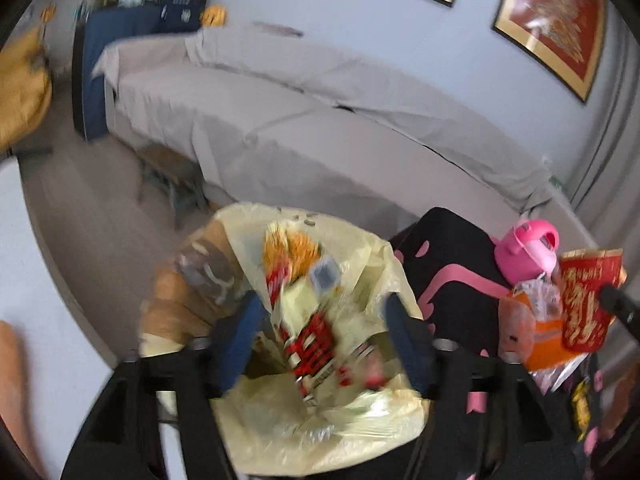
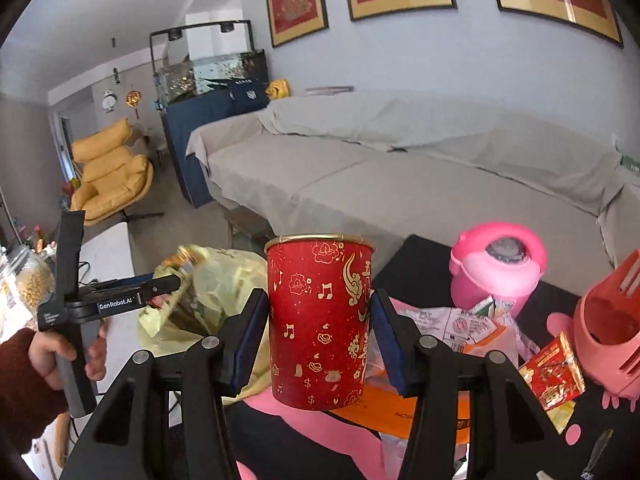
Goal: Collect trash
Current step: 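Carry the wrapper and red cup to the yellow bag and release both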
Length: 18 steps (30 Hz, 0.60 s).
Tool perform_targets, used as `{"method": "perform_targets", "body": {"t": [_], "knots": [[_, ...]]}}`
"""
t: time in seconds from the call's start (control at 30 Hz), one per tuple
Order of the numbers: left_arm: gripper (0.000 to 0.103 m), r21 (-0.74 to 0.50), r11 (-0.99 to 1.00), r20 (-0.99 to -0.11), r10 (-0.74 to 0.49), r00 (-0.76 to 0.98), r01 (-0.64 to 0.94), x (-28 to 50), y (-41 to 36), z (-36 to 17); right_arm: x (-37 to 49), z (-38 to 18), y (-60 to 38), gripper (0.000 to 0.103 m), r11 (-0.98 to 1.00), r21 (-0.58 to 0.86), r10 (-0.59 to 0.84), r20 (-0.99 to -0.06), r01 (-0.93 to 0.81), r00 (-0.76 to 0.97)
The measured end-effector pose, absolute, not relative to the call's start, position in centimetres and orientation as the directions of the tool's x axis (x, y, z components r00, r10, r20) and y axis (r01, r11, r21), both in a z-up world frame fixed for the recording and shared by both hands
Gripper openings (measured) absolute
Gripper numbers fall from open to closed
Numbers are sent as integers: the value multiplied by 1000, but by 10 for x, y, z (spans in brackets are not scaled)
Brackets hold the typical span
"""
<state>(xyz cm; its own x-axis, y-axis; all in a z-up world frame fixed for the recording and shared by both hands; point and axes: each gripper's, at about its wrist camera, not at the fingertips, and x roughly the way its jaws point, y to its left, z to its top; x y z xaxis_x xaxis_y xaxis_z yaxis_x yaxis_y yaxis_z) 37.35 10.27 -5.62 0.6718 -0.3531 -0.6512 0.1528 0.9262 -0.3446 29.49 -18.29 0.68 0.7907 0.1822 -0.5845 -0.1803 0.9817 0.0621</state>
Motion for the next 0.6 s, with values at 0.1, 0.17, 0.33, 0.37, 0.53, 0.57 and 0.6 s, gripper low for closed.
{"method": "perform_targets", "body": {"t": [0.1,0.17,0.33,0.37,0.53,0.57,0.6], "knots": [[83,-395,910,-650,-373,663,124,380,112,-66,306,-4,-184,49,982,62,179,-608,-179,774],[83,-419,904,-649,-366,667,88,381,125,-66,315,-10,-176,49,979,72,192,-622,-189,759],[83,-314,949,-622,-188,760,-21,364,160,-44,338,-20,-132,49,957,102,273,-634,-271,724],[83,-275,960,-612,-136,779,-48,358,166,-40,343,-22,-118,49,949,107,294,-636,-296,714],[88,-201,971,-582,-13,813,-128,339,195,-33,372,-35,-45,49,900,153,405,-641,-408,652],[88,-210,969,-577,-15,816,-131,335,200,-33,378,-38,-35,49,894,155,413,-648,-421,639],[89,-220,966,-572,-17,820,-134,331,205,-33,387,-44,-23,49,889,153,417,-663,-432,622]]}}
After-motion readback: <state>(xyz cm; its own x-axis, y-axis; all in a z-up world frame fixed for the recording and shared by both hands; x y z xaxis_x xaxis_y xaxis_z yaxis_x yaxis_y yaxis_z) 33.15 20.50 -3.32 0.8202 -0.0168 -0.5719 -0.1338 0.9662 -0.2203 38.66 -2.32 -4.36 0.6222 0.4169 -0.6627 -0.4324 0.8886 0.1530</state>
